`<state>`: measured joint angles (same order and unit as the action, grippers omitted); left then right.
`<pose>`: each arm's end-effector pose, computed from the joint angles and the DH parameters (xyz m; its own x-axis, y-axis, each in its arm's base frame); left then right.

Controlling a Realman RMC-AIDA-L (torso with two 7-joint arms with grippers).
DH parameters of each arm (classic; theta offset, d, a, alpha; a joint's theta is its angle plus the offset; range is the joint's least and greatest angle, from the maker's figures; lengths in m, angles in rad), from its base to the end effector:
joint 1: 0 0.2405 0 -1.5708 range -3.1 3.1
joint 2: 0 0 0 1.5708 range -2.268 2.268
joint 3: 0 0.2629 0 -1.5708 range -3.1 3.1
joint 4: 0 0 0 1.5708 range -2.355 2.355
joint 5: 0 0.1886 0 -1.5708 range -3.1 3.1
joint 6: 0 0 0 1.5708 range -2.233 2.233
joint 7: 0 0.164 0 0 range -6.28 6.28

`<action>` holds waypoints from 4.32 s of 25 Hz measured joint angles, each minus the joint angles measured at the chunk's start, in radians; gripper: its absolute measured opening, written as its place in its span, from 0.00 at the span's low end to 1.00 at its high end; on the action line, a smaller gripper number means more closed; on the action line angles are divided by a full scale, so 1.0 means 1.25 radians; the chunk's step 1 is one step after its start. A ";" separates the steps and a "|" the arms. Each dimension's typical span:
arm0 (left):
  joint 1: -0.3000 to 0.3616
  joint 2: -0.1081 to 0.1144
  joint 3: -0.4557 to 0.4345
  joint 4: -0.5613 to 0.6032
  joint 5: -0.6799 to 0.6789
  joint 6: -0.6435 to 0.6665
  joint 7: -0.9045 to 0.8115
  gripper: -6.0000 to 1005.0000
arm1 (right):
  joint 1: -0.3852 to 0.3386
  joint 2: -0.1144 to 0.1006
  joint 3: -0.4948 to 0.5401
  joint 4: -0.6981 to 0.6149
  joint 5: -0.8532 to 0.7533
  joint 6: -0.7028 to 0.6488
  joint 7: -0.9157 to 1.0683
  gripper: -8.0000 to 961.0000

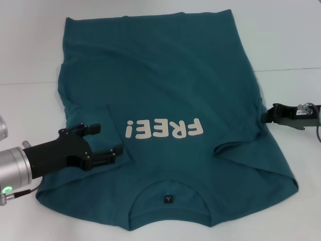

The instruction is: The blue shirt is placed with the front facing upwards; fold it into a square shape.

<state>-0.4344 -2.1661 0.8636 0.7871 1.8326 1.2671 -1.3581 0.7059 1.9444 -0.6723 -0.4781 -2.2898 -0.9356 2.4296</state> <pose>-0.2467 0.3398 -0.0371 0.8022 0.2820 0.5262 0.5052 -0.7903 -0.3467 0.3167 0.4166 0.0193 0.1190 -0.7950 -0.5948 -0.9781 0.0091 -0.2080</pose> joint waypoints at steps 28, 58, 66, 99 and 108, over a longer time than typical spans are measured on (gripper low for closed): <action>0.011 -0.002 -0.007 -0.023 -0.071 0.027 0.050 0.90 | 0.006 -0.013 -0.002 -0.019 0.072 0.069 0.158 0.03; 0.040 -0.002 -0.022 -0.019 -0.083 0.061 0.083 0.90 | 0.080 0.024 -0.011 -0.002 0.054 0.145 0.182 0.20; 0.044 0.002 -0.101 -0.017 -0.117 0.068 0.007 0.90 | -0.046 0.086 -0.002 -0.238 0.173 -0.005 -0.135 0.59; 0.169 -0.006 -0.142 0.125 0.181 0.037 -0.305 0.87 | -0.319 0.082 0.124 -0.187 0.507 -0.406 -0.561 0.98; 0.165 -0.005 -0.140 0.093 0.198 -0.004 -0.305 0.86 | -0.304 0.082 0.124 -0.178 0.480 -0.387 -0.561 0.98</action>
<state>-0.2278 -2.1721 0.6884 0.9032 2.0799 1.2619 -1.7397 0.3257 2.0475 -0.5178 -0.7009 -1.6899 -1.4194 1.7282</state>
